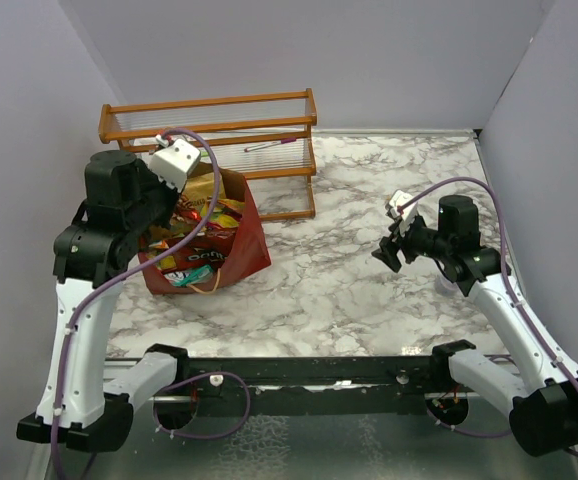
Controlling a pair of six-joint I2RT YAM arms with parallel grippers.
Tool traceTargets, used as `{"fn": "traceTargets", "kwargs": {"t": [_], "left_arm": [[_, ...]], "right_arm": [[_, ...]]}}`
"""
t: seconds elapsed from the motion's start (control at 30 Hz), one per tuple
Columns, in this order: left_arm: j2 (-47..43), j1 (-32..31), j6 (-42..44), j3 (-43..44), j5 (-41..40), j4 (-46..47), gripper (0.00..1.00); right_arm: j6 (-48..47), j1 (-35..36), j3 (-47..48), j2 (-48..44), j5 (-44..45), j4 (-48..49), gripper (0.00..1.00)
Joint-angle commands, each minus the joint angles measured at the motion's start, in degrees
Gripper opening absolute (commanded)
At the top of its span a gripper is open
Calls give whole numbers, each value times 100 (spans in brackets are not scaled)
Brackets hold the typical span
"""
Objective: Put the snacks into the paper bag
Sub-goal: Place the snack in the paper bag.
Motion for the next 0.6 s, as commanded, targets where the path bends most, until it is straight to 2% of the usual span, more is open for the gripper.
{"fn": "traceTargets", "kwargs": {"t": [0.0,0.5,0.57], "left_arm": [[-45,177,-433,-259,250,65,0],[-40,520,-533,-886,221,221,0],[-47,597,-546,-1000,154,330,3]], "right_arm": [[-57,21,-98,-93,169,161,73],[-78,23,-140,-113,221,153,74],[-83,23,-138,-120,214,142,74]]}}
